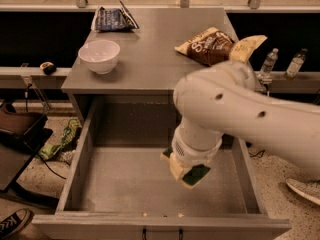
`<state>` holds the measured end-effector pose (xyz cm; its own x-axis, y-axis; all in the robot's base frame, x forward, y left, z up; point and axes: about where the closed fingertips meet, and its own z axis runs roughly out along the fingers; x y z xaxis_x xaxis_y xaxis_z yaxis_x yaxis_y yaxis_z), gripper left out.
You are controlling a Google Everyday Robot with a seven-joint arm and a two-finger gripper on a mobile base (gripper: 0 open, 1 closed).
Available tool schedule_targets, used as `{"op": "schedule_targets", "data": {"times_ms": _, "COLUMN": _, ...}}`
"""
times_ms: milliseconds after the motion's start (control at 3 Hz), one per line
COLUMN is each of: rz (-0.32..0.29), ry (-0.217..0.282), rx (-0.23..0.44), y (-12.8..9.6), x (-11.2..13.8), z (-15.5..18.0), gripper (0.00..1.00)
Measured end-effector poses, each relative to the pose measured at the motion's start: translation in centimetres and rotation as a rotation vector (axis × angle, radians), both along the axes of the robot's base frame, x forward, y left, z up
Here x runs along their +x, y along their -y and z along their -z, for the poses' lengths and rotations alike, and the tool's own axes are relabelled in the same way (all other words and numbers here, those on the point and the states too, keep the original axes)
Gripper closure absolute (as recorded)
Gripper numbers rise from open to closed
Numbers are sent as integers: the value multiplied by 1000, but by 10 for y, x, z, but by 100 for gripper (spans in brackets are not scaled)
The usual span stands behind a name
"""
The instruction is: Pick sponge from top drawer and place on counter
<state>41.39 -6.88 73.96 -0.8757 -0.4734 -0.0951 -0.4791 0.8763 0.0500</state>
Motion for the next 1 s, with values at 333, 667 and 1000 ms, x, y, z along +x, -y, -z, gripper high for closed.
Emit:
{"op": "schedule_targets", "data": {"times_ms": 333, "rz": -57, "ry": 71, "rx": 1, "y": 13, "x": 14, "z": -77, "gripper": 100}}
{"op": "schedule_targets", "data": {"times_ms": 667, "rz": -103, "ry": 115, "rx": 50, "y": 18, "x": 30, "z": -144, "gripper": 100}}
{"op": "schedule_targets", "data": {"times_ms": 1000, "rz": -109, "ry": 172, "rx": 115, "y": -1, "x": 56, "z": -202, "gripper": 100}}
